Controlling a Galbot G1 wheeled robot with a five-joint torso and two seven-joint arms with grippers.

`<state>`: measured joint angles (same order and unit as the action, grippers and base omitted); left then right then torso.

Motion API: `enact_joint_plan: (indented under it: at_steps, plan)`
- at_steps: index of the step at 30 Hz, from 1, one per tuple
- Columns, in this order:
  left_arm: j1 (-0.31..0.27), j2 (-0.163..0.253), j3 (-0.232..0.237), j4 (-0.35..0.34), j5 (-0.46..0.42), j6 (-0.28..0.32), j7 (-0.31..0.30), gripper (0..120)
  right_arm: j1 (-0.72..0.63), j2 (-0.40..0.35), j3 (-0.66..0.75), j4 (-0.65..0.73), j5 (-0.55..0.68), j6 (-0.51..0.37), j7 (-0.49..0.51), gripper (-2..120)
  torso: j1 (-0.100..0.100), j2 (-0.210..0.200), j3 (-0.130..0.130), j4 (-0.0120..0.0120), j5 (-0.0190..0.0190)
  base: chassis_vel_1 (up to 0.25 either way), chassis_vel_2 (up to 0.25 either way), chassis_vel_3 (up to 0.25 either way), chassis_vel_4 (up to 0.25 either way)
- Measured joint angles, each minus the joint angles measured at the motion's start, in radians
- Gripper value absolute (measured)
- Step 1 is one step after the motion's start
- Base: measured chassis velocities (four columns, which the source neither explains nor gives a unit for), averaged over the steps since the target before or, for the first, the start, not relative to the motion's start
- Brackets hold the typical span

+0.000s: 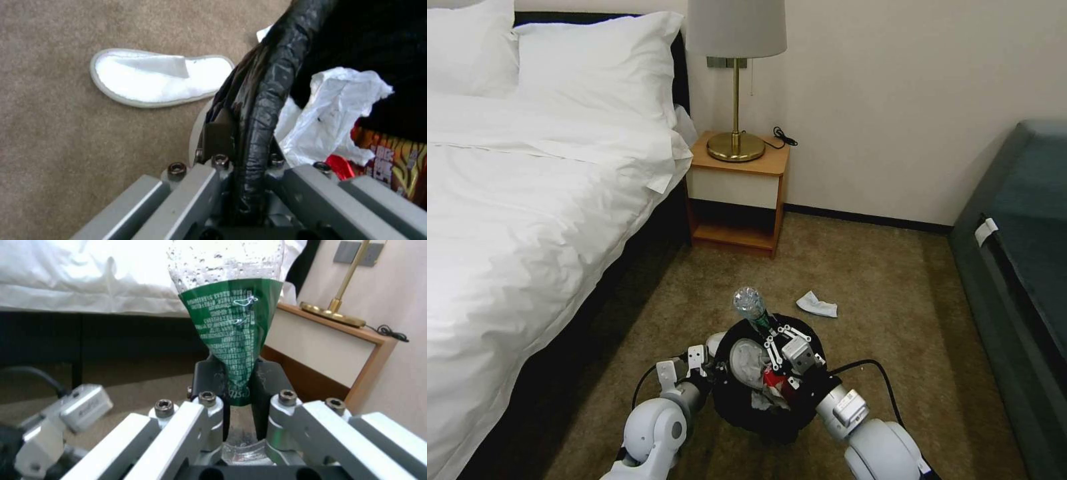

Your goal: Pick up the trash bin, then pick up the garbage on the floor and place it into the trash bin.

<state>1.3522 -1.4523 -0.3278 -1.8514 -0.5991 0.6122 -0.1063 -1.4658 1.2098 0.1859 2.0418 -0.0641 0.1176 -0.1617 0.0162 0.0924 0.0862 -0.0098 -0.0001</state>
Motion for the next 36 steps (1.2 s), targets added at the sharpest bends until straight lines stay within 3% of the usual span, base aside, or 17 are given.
enact_joint_plan:
  at_steps: [6, 16, 21, 24, 27, 30, 32, 34, 35, 36]
  plan:
    - [0.002, -0.001, -0.002, -0.03, -0.029, 0.018, -0.046, 0, -0.027, 0.017, -0.008, -0.015, -0.027, 0.017, 0.005, 9, 0.0, 0.0, 0.0, 0.0, 0.0001, 0.0, 0.0, 0.0, 0.0]
    - [0.01, 0.003, -0.006, -0.039, -0.032, 0.019, -0.052, 0, -0.033, 0.026, -0.008, -0.023, -0.047, 0.023, 0.01, 11, 0.0, 0.0, 0.0, 0.0, 0.0, 0.0, 0.0, 0.0, 0.0]
    - [0.01, 0.003, -0.007, -0.043, -0.03, 0.019, -0.052, 0, -0.03, 0.026, 0.002, -0.017, -0.048, 0.02, 0.011, 36, 0.0, 0.0, 0.0, 0.0, 0.0001, 0.0, 0.0, 0.0, 0.0]
    - [0.011, 0.004, -0.007, -0.044, -0.03, 0.019, -0.052, 0, -0.03, 0.025, 0.004, -0.015, -0.048, 0.02, 0.011, 41, 0.0, 0.0, 0.0, 0.0, 0.0, 0.0, 0.0, 0.0, 0.0]
    - [0.015, 0.005, -0.011, -0.045, -0.029, 0.019, -0.058, 0, -0.029, 0.026, 0.006, -0.016, -0.049, 0.02, 0.011, 57, 0.0, 0.0, 0.0, 0.0, 0.0, 0.0, 0.0, 0.0, 0.0]
    - [0.016, 0.006, -0.012, -0.046, -0.029, 0.019, -0.06, 0, -0.029, 0.027, 0.007, -0.016, -0.049, 0.02, 0.011, 61, 0.0, 0.0, 0.0, 0.0, 0.0001, 0.0, 0.0, 0.0, 0.0]
    - [0.018, 0.008, -0.015, -0.053, -0.037, 0.029, -0.075, 0, -0.025, 0.028, 0.007, -0.018, -0.049, 0.02, 0.011, 74, 0.0, 0.0, 0.0, 0.0, 0.0, 0.0, 0.0, 0.0, 0.0]
    - [0.018, 0.008, -0.016, -0.054, -0.039, 0.03, -0.076, 0, -0.025, 0.028, 0.007, -0.018, -0.049, 0.02, 0.011, 76, 0.0, 0.0, 0.0, 0.0, 0.0, 0.0, 0.0, 0.0, 0.0]
    - [0.019, 0.008, -0.016, -0.056, -0.045, 0.034, -0.084, 0, -0.023, 0.03, 0.007, -0.021, -0.049, 0.02, 0.011, 85, 0.0, 0.0, 0.0, 0.0, 0.0001, 0.0, 0.0, 0.0, 0.0]
    - [0.019, 0.008, -0.016, -0.056, -0.045, 0.034, -0.084, 0, -0.023, 0.03, 0.007, -0.021, -0.049, 0.02, 0.011, 85, 0.0, 0.0, 0.0, 0.0, 0.0001, 0.0, 0.0, 0.0, 0.0]
